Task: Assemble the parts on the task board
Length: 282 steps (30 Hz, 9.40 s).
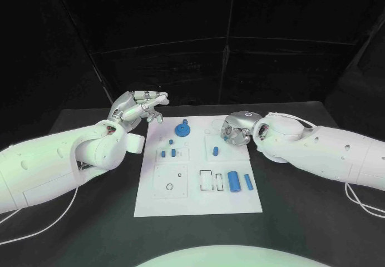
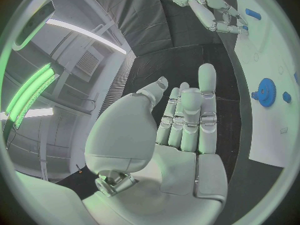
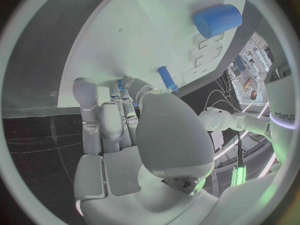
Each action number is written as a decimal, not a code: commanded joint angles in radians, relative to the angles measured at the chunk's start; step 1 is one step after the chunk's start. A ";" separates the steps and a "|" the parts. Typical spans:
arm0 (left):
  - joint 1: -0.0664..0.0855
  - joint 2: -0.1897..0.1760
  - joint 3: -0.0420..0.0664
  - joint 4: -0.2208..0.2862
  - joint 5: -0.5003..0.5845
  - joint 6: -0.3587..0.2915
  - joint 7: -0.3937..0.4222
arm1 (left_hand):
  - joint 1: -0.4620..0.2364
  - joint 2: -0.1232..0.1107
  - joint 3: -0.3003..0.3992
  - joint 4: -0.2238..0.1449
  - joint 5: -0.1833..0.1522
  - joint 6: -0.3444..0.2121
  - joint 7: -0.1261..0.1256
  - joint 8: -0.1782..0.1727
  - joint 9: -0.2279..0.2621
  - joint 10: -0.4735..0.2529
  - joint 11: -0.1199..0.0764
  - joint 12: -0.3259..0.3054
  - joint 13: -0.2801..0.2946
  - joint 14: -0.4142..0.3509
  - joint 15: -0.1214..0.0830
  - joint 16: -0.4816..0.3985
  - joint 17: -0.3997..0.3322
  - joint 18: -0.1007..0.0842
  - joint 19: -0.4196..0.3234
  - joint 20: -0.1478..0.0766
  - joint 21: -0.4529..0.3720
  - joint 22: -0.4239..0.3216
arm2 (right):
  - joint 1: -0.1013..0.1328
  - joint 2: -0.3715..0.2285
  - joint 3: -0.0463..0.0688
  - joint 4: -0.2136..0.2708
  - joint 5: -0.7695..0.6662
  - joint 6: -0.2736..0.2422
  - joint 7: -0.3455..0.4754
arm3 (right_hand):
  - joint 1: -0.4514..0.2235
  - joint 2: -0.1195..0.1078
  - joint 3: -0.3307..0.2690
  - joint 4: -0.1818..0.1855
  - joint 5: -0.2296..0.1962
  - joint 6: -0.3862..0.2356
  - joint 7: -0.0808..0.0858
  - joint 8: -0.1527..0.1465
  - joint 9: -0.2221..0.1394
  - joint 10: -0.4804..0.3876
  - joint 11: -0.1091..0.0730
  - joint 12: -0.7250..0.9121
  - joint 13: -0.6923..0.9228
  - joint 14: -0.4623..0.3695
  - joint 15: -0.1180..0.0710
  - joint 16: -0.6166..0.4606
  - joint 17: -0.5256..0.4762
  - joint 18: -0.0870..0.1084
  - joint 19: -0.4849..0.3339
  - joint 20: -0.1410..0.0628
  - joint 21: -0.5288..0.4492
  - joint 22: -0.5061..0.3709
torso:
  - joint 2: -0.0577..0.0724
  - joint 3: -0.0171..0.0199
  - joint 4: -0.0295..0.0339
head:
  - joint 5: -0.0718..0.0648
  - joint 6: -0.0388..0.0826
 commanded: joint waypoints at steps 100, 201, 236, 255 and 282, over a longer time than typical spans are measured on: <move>0.003 0.048 0.001 -0.049 0.007 -0.003 0.015 | 0.012 0.010 -0.026 -0.009 -0.001 -0.015 0.005 0.003 -0.003 -0.035 0.007 0.011 -0.002 -0.020 0.006 -0.008 -0.023 0.019 -0.004 0.004 -0.019 -0.014 | -0.127 0.140 0.002 0.218 -0.051 -0.096 0.011 | -0.025 0.033 0.090 -0.060 -0.033 0.079 -0.017 -0.002 0.008 0.080 -0.020 0.000 0.010 0.030 -0.019 0.014 -0.029 -0.032 0.021 -0.017 0.111 0.130 | 0.001 -0.0015 -0.0013 | 0.139 -0.044; 0.002 0.043 -0.003 -0.054 0.007 0.015 0.006 | 0.015 0.013 -0.035 -0.011 -0.001 -0.020 0.008 0.003 -0.002 -0.044 0.009 0.016 -0.002 -0.024 0.008 -0.006 -0.026 0.019 -0.004 0.006 -0.023 -0.017 | -0.039 -0.118 0.036 0.331 0.010 -0.040 -0.141 | -0.135 -0.044 -0.040 -0.048 -0.042 -0.096 -0.002 -0.046 -0.002 -0.124 0.015 -0.018 0.000 0.004 0.013 -0.003 -0.113 -0.014 -0.035 0.017 0.050 0.034 | 0.000 -0.0025 -0.0011 | 0.099 -0.013; 0.002 0.046 -0.004 -0.054 0.007 0.018 0.006 | 0.017 0.015 -0.036 -0.011 -0.001 -0.020 0.007 0.004 -0.002 -0.046 0.009 0.017 -0.002 -0.024 0.008 -0.004 -0.023 0.019 -0.003 0.006 -0.024 -0.018 | -0.036 -0.047 0.033 0.245 0.006 0.105 -0.134 | -0.066 0.037 0.000 -0.047 -0.066 0.009 -0.008 -0.019 0.008 0.016 -0.007 0.022 -0.002 0.015 -0.006 0.014 -0.109 -0.020 -0.006 0.000 0.066 0.057 | 0.001 -0.0013 -0.0002 | 0.095 -0.024; 0.003 0.038 -0.004 -0.049 0.007 0.023 0.005 | 0.018 0.016 -0.036 -0.012 -0.001 -0.020 0.007 0.004 -0.002 -0.048 0.009 0.018 -0.002 -0.024 0.008 -0.003 -0.023 0.019 -0.003 0.006 -0.024 -0.018 | -0.038 -0.097 0.033 0.323 -0.018 -0.117 -0.121 | -0.052 0.062 0.053 -0.056 -0.116 0.060 -0.015 -0.010 0.011 0.073 -0.018 0.001 0.004 0.017 -0.014 0.025 -0.104 -0.025 0.007 -0.008 0.089 0.089 | -0.002 -0.0029 -0.0023 | 0.096 -0.025; 0.003 0.052 -0.004 -0.054 0.007 0.025 0.006 | 0.020 0.018 -0.037 -0.012 -0.001 -0.021 0.007 0.004 -0.002 -0.050 0.009 0.019 -0.002 -0.024 0.008 -0.002 -0.023 0.019 -0.003 0.006 -0.025 -0.019 | -0.064 0.101 0.014 0.355 0.125 -0.119 0.070 | -0.065 0.047 0.059 -0.055 -0.082 0.062 -0.013 -0.015 0.008 0.079 -0.016 -0.019 0.003 0.017 -0.014 0.029 -0.105 -0.027 0.008 -0.010 0.096 0.096 | 0.000 -0.0041 0.0009 | 0.121 -0.029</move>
